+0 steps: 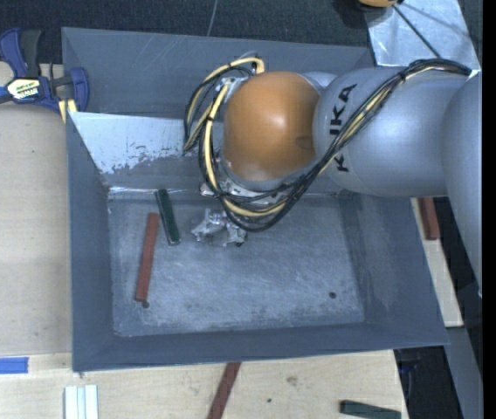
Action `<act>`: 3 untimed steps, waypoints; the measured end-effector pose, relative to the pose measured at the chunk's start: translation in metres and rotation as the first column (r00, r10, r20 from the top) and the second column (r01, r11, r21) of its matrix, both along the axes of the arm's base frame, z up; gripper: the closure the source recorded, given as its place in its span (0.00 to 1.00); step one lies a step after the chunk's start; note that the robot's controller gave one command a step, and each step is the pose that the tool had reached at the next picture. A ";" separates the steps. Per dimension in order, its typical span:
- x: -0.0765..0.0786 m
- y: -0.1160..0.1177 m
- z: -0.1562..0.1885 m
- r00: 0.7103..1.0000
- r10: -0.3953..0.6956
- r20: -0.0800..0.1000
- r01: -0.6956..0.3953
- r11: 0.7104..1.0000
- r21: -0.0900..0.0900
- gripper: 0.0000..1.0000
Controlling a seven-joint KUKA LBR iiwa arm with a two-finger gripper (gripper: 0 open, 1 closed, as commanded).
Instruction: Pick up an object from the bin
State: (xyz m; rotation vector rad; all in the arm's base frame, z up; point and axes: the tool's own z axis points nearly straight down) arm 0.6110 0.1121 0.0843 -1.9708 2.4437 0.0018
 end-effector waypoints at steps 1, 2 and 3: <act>0.000 0.000 0.000 1.000 -0.001 0.000 0.001 1.000 0.000 0.00; 0.000 0.000 0.000 1.000 -0.001 -0.001 0.001 1.000 0.000 0.00; -0.002 0.034 0.024 0.997 0.071 0.000 -0.071 0.997 -0.001 0.00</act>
Offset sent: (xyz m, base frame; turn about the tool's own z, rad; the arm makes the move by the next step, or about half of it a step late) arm 0.0000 0.0000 0.0000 0.0000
